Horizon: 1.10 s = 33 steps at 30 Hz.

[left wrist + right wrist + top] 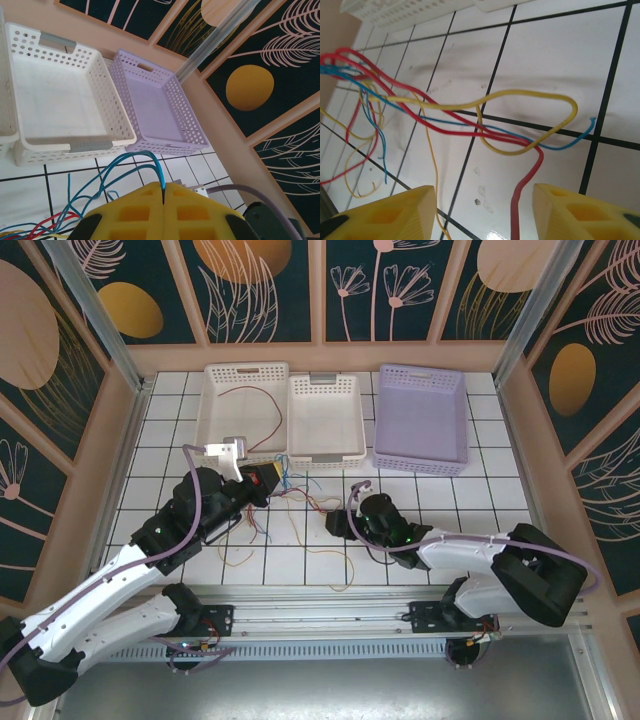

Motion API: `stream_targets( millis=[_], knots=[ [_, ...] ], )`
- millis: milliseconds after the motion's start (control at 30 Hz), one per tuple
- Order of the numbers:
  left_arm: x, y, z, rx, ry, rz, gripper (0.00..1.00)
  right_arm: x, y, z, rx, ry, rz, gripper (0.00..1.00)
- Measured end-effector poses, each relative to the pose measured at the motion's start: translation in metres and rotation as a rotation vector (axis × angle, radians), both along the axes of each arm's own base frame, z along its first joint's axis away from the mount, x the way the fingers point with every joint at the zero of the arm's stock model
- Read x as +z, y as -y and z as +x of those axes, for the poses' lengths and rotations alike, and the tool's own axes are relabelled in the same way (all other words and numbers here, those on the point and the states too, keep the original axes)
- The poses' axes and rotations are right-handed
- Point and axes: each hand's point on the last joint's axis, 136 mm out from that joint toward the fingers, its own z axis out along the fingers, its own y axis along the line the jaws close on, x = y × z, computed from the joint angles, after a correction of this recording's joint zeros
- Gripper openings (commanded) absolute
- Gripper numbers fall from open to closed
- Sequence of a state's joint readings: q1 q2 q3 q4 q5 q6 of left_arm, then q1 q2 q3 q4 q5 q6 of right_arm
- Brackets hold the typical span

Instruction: Untangle the cables

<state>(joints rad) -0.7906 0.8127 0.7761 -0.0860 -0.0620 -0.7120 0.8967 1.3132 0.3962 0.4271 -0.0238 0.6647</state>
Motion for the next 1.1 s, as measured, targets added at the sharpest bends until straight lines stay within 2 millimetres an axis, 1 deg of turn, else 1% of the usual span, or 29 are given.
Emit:
stream_targets(
  millis=[100, 233, 300, 500, 633, 733, 800, 967, 1100],
  knots=[
    [0.000, 0.000, 0.000, -0.002, 0.001, -0.001, 0.00, -0.005, 0.000, 0.000, -0.003, -0.014, -0.006, 0.41],
    [0.000, 0.000, 0.000, -0.002, 0.001, -0.002, 0.00, -0.008, 0.000, 0.000, -0.007, -0.022, -0.013, 0.42],
    [0.000, 0.000, 0.000, -0.002, 0.002, -0.002, 0.00, -0.007, 0.000, 0.002, -0.012, -0.018, -0.014, 0.44],
    [-0.001, 0.001, 0.000, -0.006, 0.002, -0.004, 0.00, 0.002, 0.002, 0.013, -0.061, 0.023, -0.022, 0.42],
    [-0.001, 0.002, -0.001, -0.010, 0.003, -0.005, 0.00, 0.007, 0.003, 0.019, -0.081, 0.044, -0.035, 0.36],
    [-0.001, 0.001, -0.001, -0.010, 0.004, -0.006, 0.00, 0.010, 0.002, 0.022, -0.091, 0.053, -0.036, 0.29],
    [0.000, 0.001, -0.002, -0.010, 0.006, -0.009, 0.00, 0.011, 0.003, 0.023, -0.098, 0.054, -0.038, 0.24],
    [0.002, 0.000, -0.003, -0.013, 0.010, -0.014, 0.00, 0.010, 0.005, 0.025, -0.115, 0.060, -0.045, 0.17],
    [0.002, 0.000, -0.003, -0.013, 0.011, -0.015, 0.00, 0.008, 0.009, 0.026, -0.129, 0.059, -0.062, 0.03]
  ],
)
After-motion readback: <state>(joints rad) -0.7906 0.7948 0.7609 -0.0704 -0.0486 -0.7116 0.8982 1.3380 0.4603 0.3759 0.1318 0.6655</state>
